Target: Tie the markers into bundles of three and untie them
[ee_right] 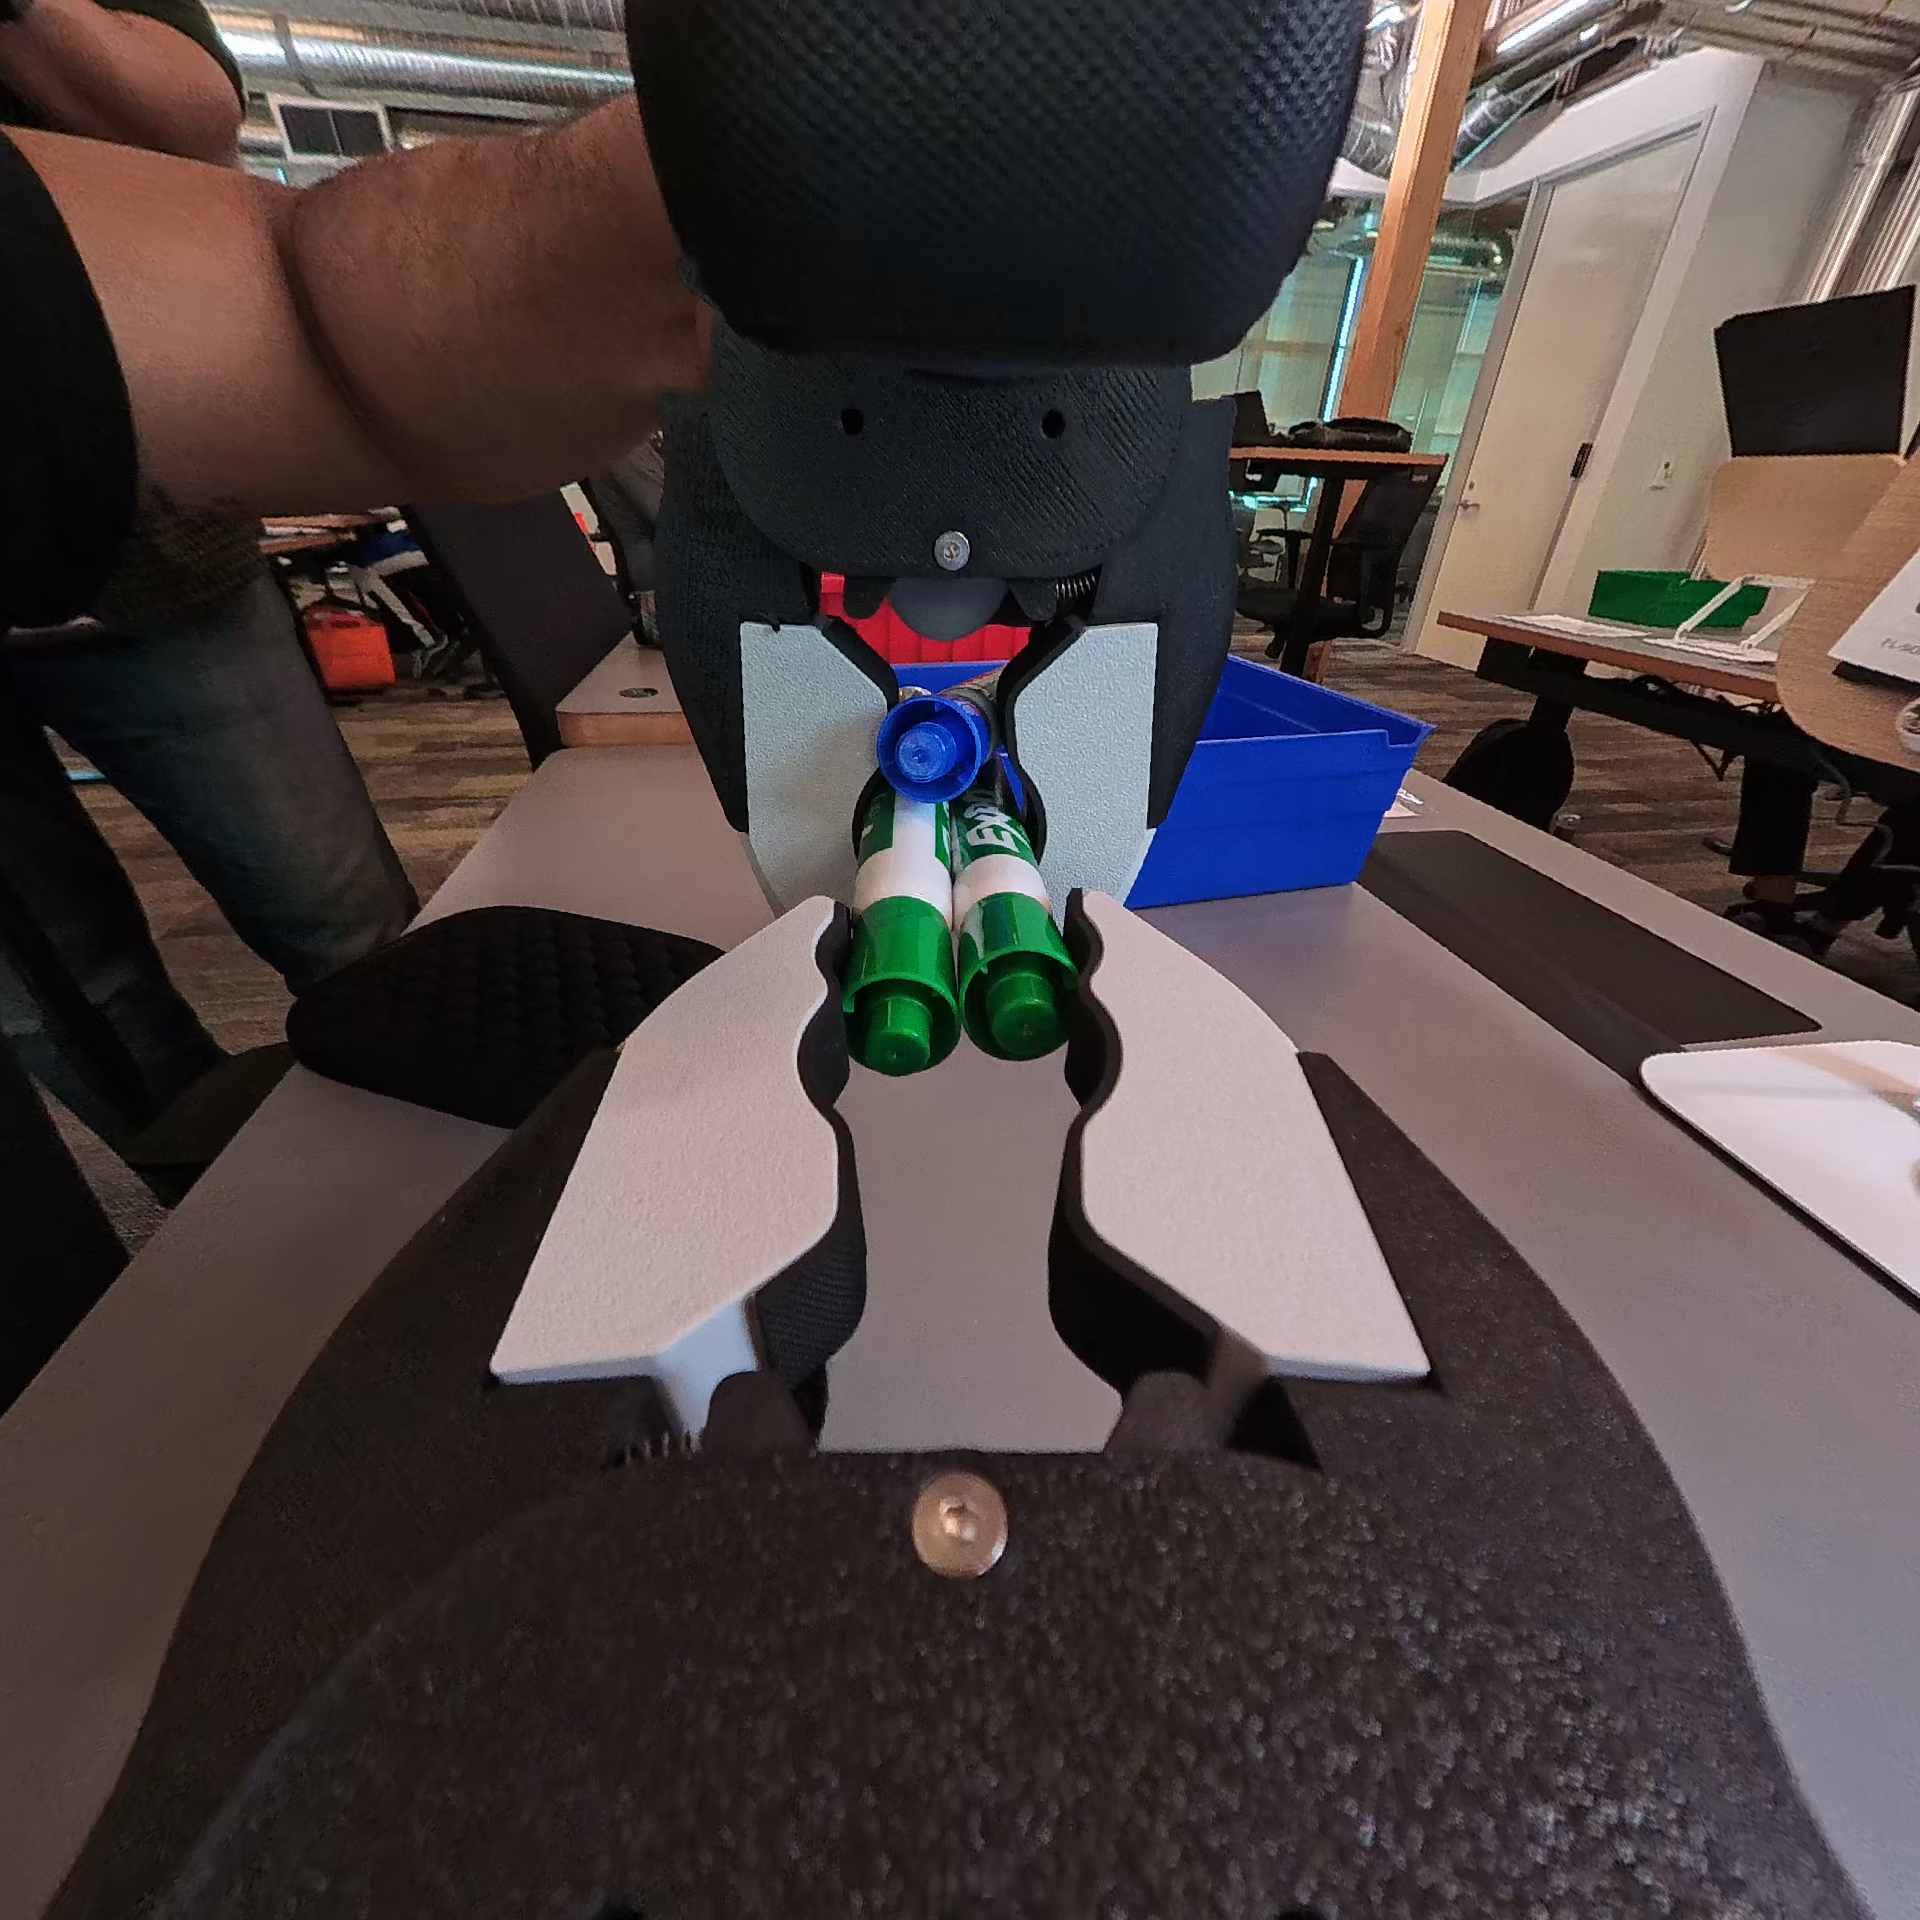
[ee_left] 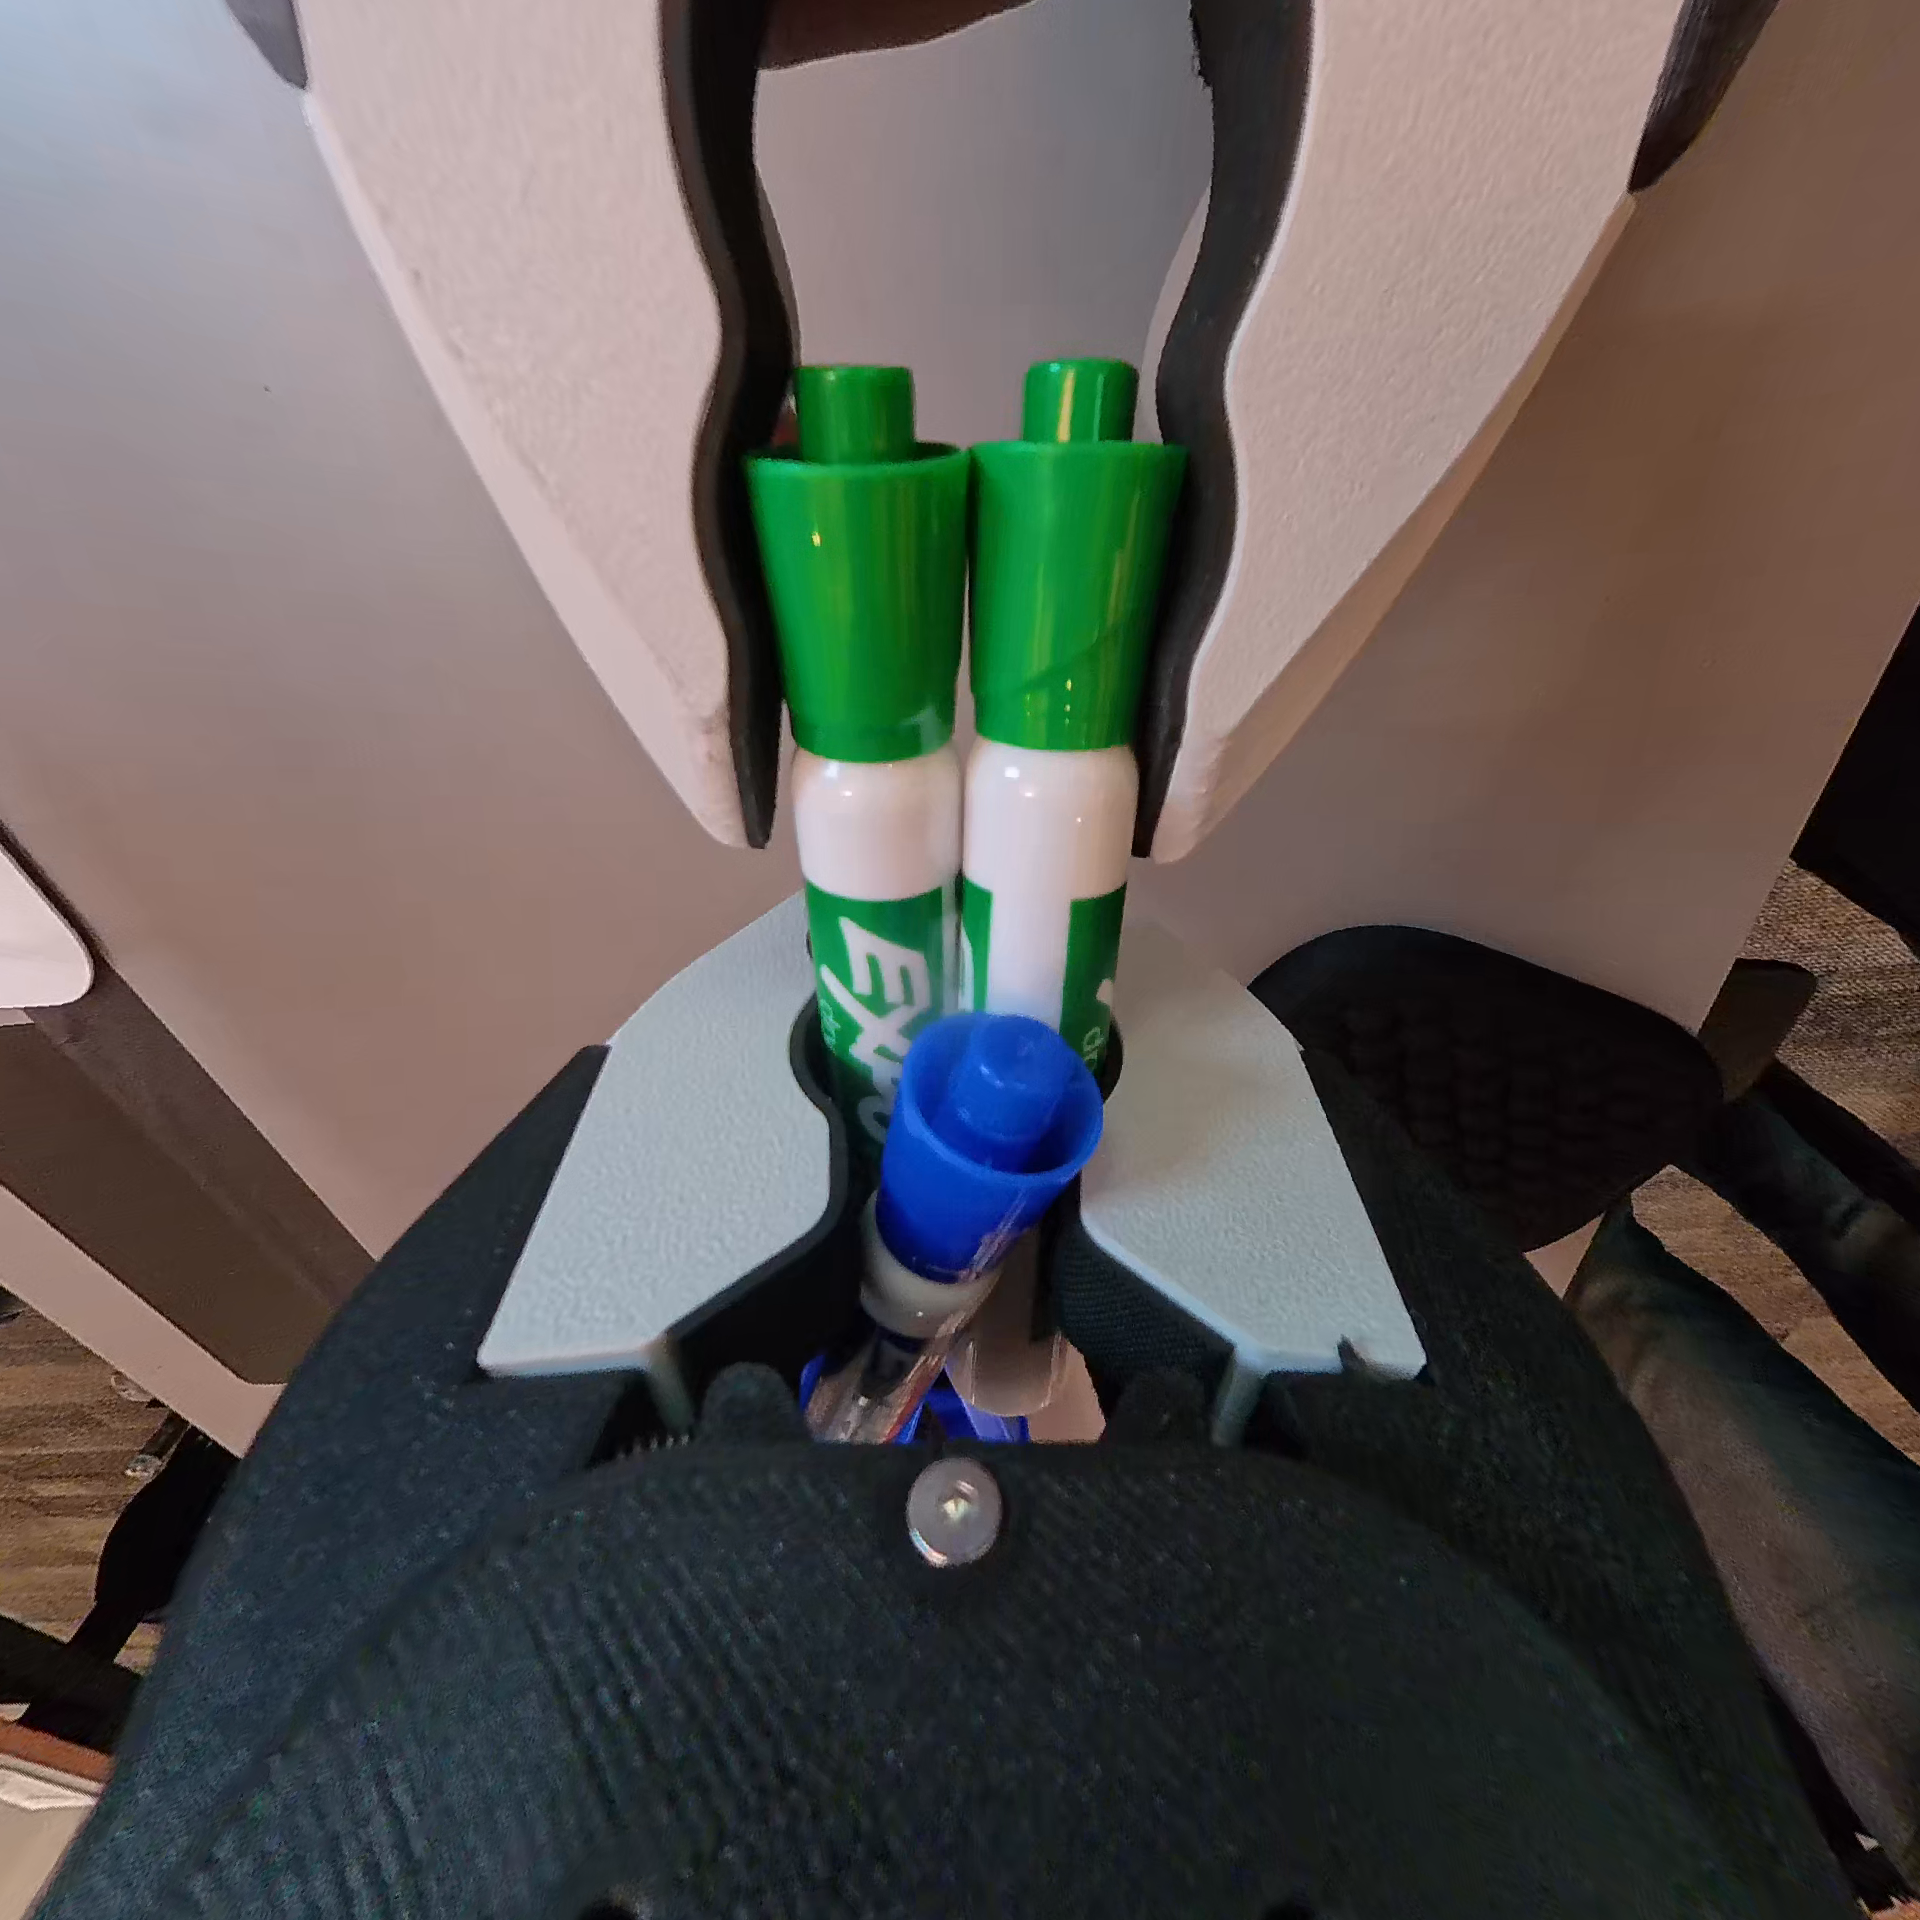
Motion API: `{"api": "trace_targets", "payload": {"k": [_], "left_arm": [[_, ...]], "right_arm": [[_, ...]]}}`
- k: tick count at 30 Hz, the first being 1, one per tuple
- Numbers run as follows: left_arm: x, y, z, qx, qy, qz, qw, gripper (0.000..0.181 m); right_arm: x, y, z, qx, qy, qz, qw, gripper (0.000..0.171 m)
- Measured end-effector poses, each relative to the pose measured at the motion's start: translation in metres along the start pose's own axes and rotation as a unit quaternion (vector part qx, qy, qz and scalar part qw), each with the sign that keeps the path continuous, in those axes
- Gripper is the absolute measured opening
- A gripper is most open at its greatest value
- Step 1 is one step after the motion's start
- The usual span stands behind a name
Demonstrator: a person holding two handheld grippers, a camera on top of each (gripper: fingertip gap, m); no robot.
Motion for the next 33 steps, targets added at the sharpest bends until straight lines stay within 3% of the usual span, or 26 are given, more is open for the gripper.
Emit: {"api": "trace_targets", "payload": {"k": [11,15,18,23,25,33], "left_arm": [[0.001,-0.001,0.0,0.004,-0.002,0.0,1.0,0.042],[0.001,-0.014,-0.006,-0.003,0.006,-0.017,1.0,0.042],[0.007,-0.022,-0.006,-0.008,0.006,-0.027,1.0,0.041],[0.013,-0.013,-0.003,0.002,0.011,-0.028,1.0,0.041],[0.014,-0.011,-0.002,0.007,0.013,-0.024,1.0,0.031],[0.019,-0.008,0.0,0.004,0.003,-0.015,1.0,0.03]], "right_arm": [[0.001,0.0,0.0,0.0,-0.001,-0.002,1.0,0.04],[-0.01,0.019,0.002,-0.025,-0.035,0.019,0.999,0.046],[-0.006,0.031,0.001,-0.043,-0.053,0.017,0.998,0.037],[0.017,0.019,0.005,-0.032,-0.039,-0.015,0.999,0.035],[0.019,0.018,0.005,-0.037,-0.038,-0.022,0.998,0.032],[0.017,0.006,0.006,-0.024,-0.039,-0.026,0.999,0.028]]}}
Point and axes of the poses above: each gripper's, where its closed fingertips meet, x out along the fingers, y out of its top, z = x × y across the jaws, the point moved 4 cm from there along -x, back along the fingers, and after that the axes turned 14 degrees about y, right-handed, at the moved point
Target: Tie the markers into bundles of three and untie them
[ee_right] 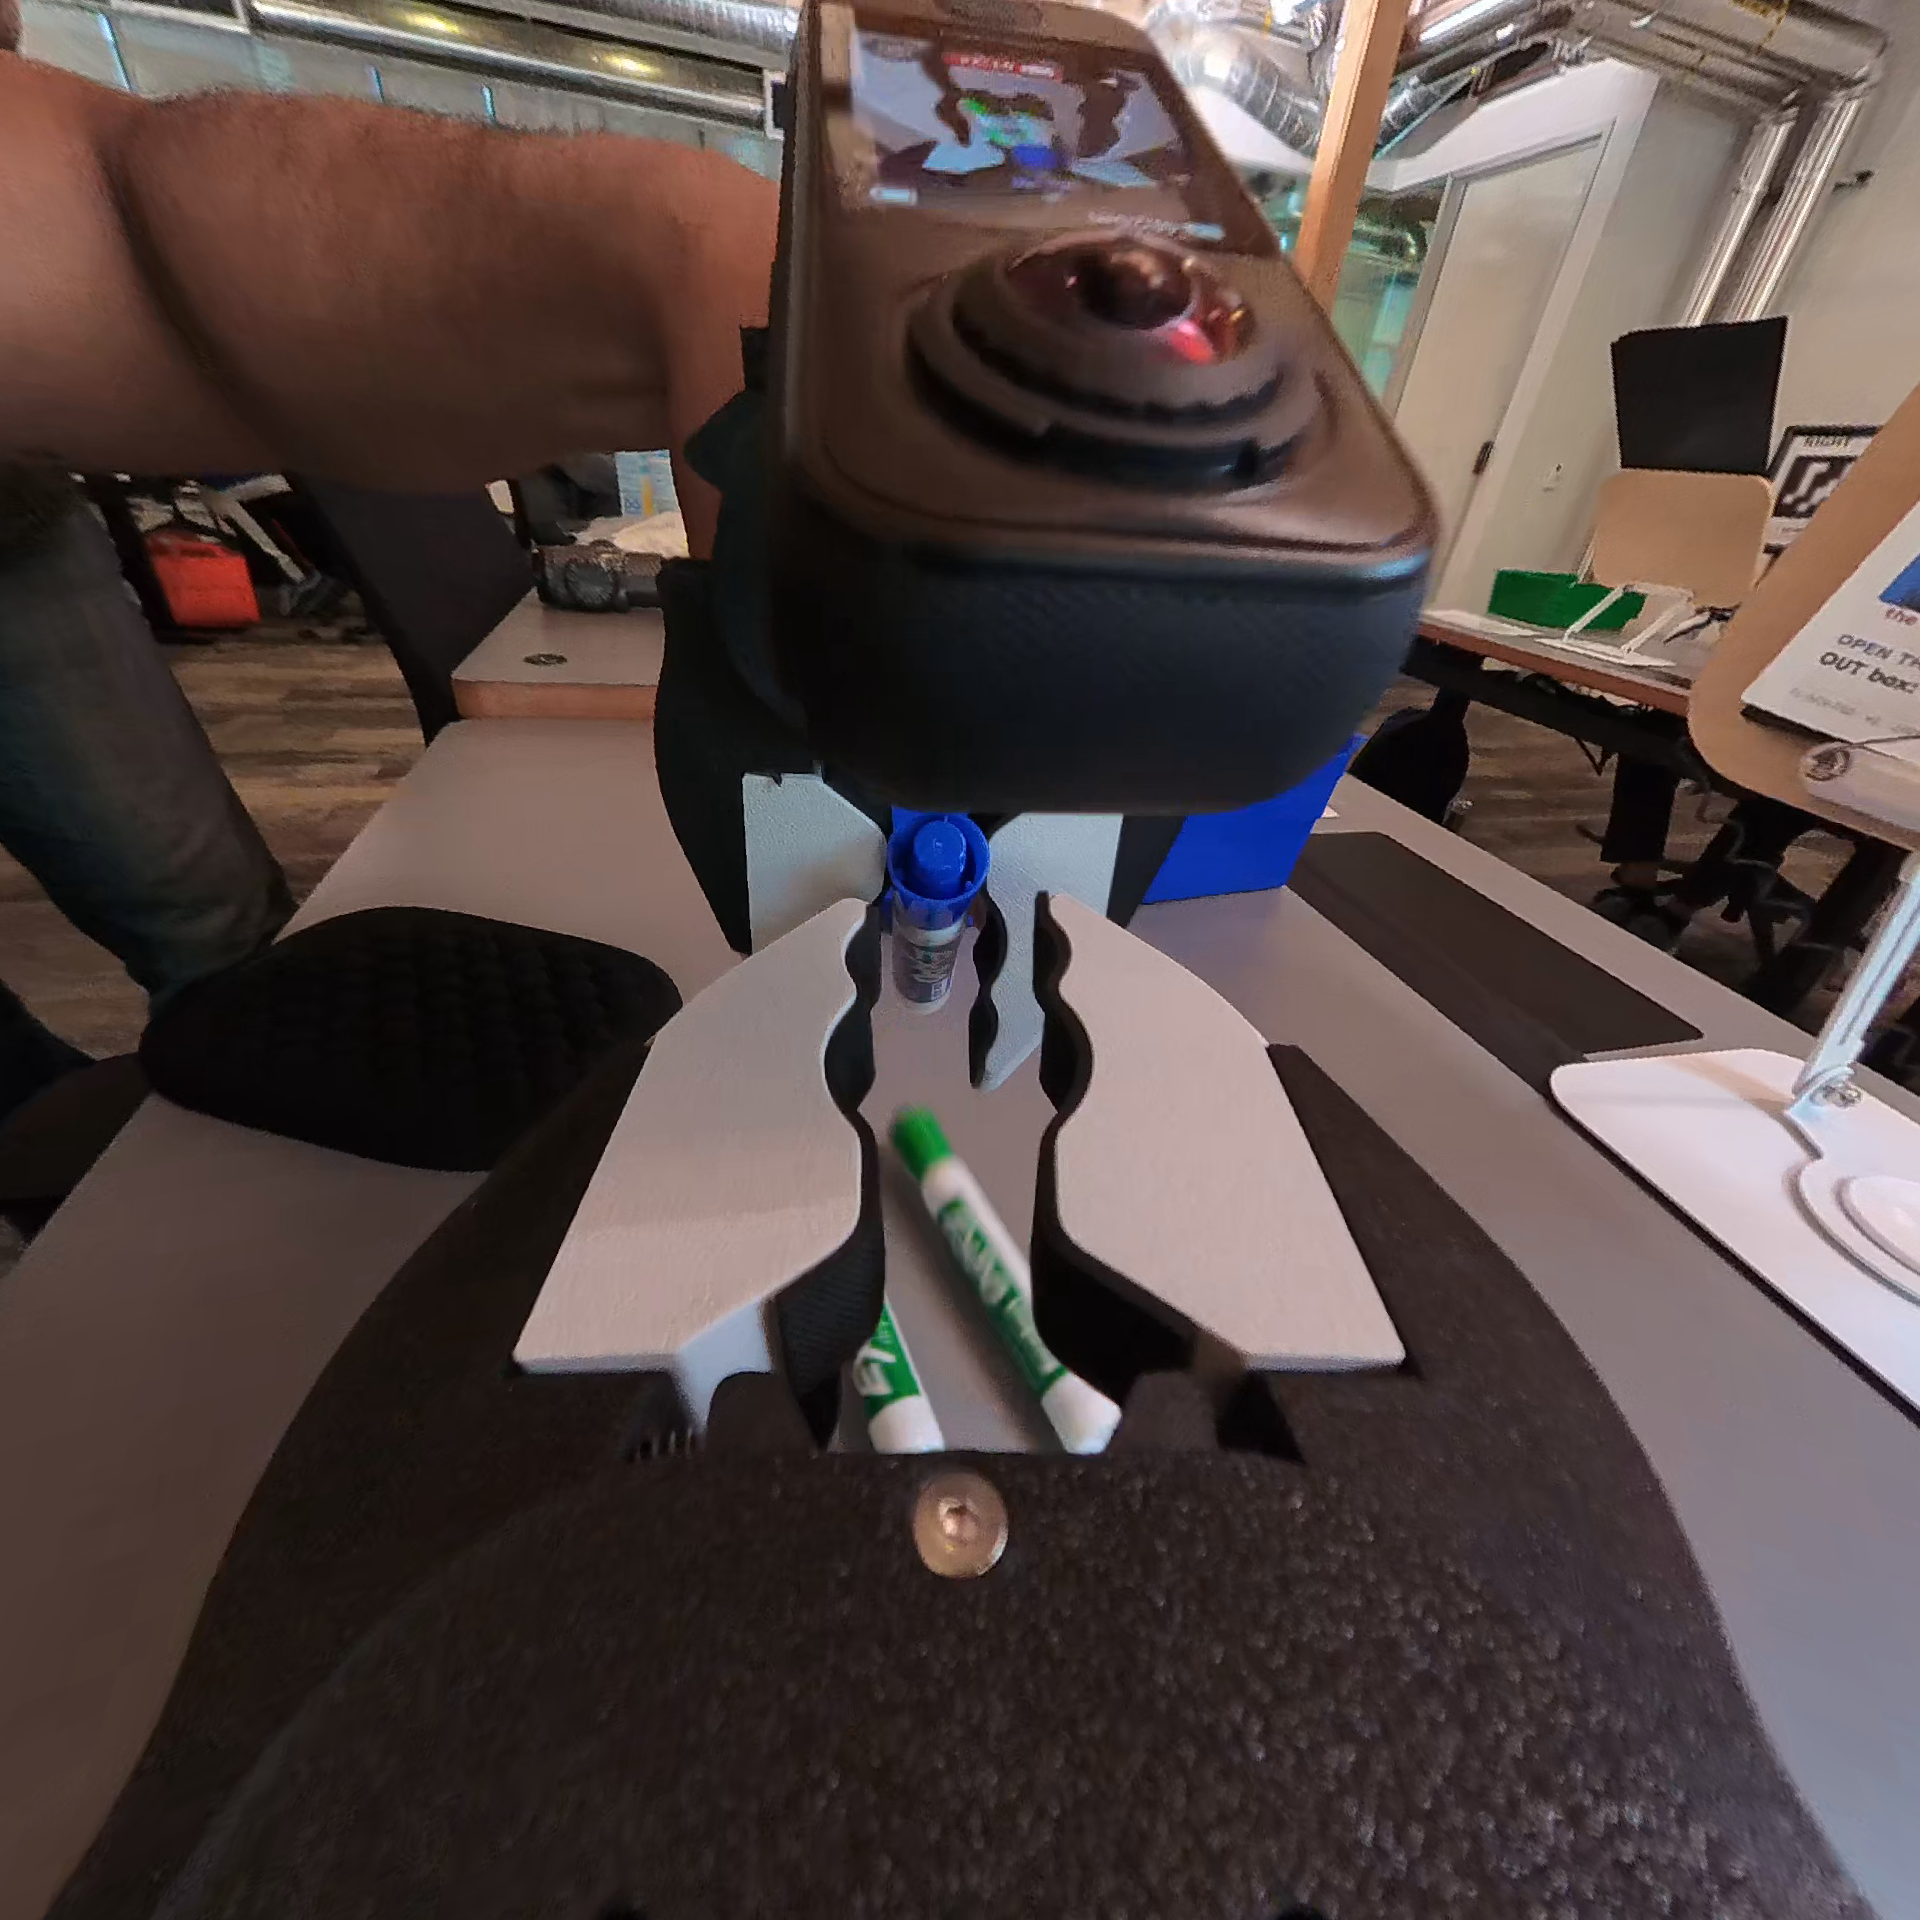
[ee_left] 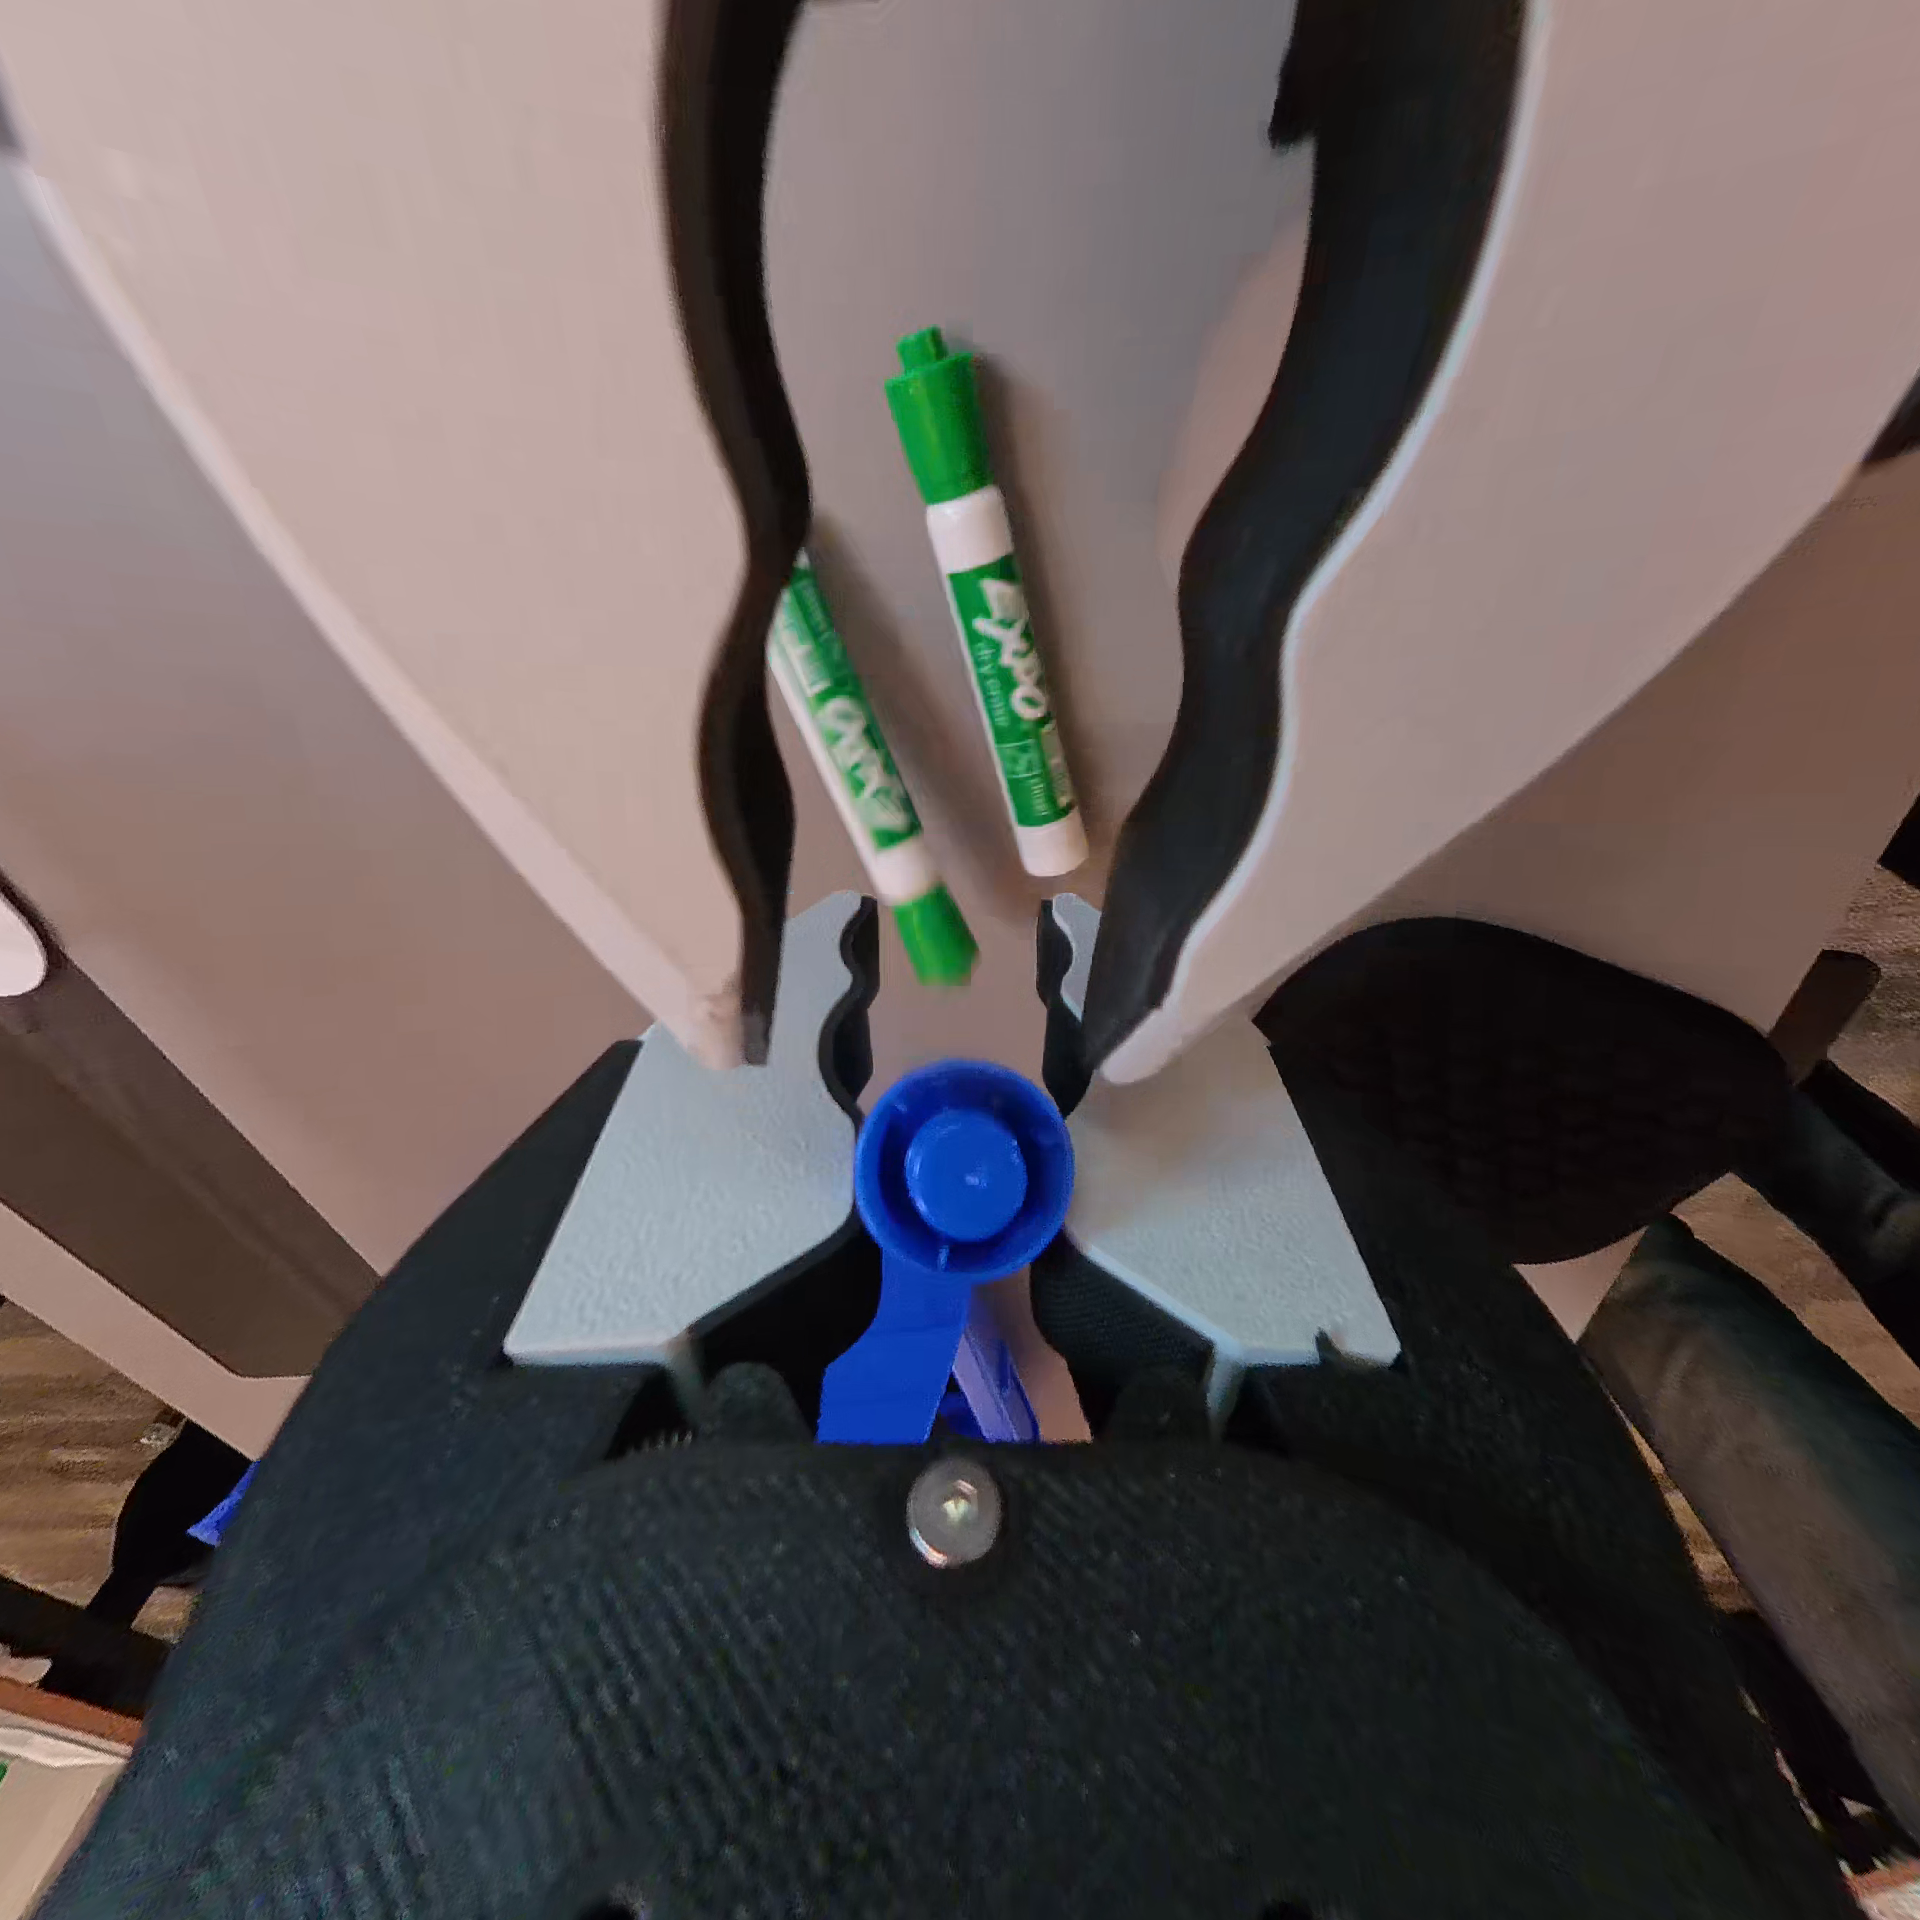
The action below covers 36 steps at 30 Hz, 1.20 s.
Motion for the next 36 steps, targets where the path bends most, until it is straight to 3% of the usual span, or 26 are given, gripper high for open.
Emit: {"api": "trace_targets", "payload": {"k": [16,36], "left_arm": [[0.005,-0.006,-0.004,-0.012,-0.002,-0.003,1.0,0.03],[0.017,0.029,-0.003,-0.042,-0.011,0.127,0.991,0.03]], "right_arm": [[-0.003,-0.009,0.004,0.023,-0.002,0.0,1.0,0.027],[-0.007,-0.009,0.005,0.054,0.017,0.026,0.998,0.019]]}}
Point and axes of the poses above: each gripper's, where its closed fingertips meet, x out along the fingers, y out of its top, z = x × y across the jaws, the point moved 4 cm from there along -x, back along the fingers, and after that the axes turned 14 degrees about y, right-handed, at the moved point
